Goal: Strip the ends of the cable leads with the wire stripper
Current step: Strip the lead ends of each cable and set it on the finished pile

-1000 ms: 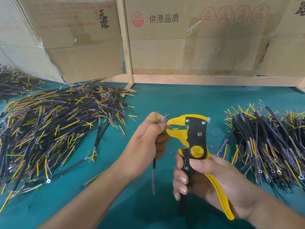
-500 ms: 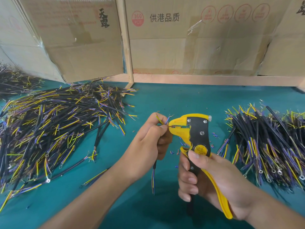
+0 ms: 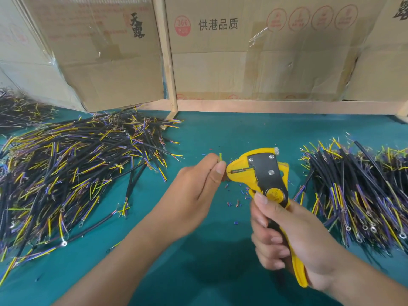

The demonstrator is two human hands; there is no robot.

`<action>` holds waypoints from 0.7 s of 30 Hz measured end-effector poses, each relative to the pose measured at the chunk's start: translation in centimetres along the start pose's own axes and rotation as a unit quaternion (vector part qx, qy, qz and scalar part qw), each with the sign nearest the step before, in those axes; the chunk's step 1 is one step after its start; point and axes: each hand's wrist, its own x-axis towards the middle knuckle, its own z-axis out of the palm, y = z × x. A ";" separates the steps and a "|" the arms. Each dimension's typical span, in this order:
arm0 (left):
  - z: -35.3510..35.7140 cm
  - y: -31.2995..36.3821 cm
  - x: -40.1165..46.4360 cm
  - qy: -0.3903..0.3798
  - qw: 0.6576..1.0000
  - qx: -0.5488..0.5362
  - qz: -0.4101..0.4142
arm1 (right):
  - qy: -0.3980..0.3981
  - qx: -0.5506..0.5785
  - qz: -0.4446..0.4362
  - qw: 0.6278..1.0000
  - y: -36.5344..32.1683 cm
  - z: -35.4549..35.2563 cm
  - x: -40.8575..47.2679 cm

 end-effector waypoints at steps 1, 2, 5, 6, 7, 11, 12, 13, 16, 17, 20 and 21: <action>-0.2 -0.2 0.0 -0.004 1.000 0.014 0.013 | 0.000 -0.006 -0.001 1.000 -0.1 -0.1 0.0; -0.5 -0.4 0.1 -0.006 0.999 0.033 0.027 | -0.003 -0.011 0.001 1.000 -0.2 -0.2 0.0; -1.6 -1.1 0.3 -0.029 0.995 0.071 0.058 | -0.011 -0.018 0.007 1.000 -0.1 -0.2 -0.1; -1.9 -1.2 0.3 -0.037 0.995 0.071 0.060 | -0.013 -0.022 0.009 1.000 -0.1 -0.1 -0.1; -2.2 -1.4 0.4 -0.047 0.994 0.070 0.062 | -0.013 -0.026 0.011 1.000 -0.1 -0.1 -0.1; -2.7 -1.8 0.4 -0.075 0.992 0.078 0.071 | -0.006 -0.042 0.017 0.999 -0.2 -0.1 -0.2; -2.8 -1.9 0.4 -0.080 0.991 0.077 0.069 | -0.004 -0.047 0.017 0.999 -0.2 -0.1 -0.2; -2.8 -1.9 0.5 -0.085 0.991 0.074 0.065 | -0.002 -0.054 0.016 0.998 -0.2 -0.1 -0.2; -2.9 -1.9 0.5 -0.101 0.991 0.060 0.060 | 0.004 -0.083 0.012 0.996 -0.4 -0.1 -0.2; -3.0 -2.0 0.6 -0.105 0.991 0.054 0.059 | 0.004 -0.090 0.011 0.996 -0.4 -0.1 -0.3; -3.1 -2.1 0.5 -0.113 0.991 0.039 0.056 | 0.000 -0.100 0.012 0.995 -0.6 -0.1 -0.4; -3.2 -2.1 0.5 -0.114 0.991 0.035 0.053 | -0.001 -0.102 0.014 0.995 -0.6 -0.1 -0.4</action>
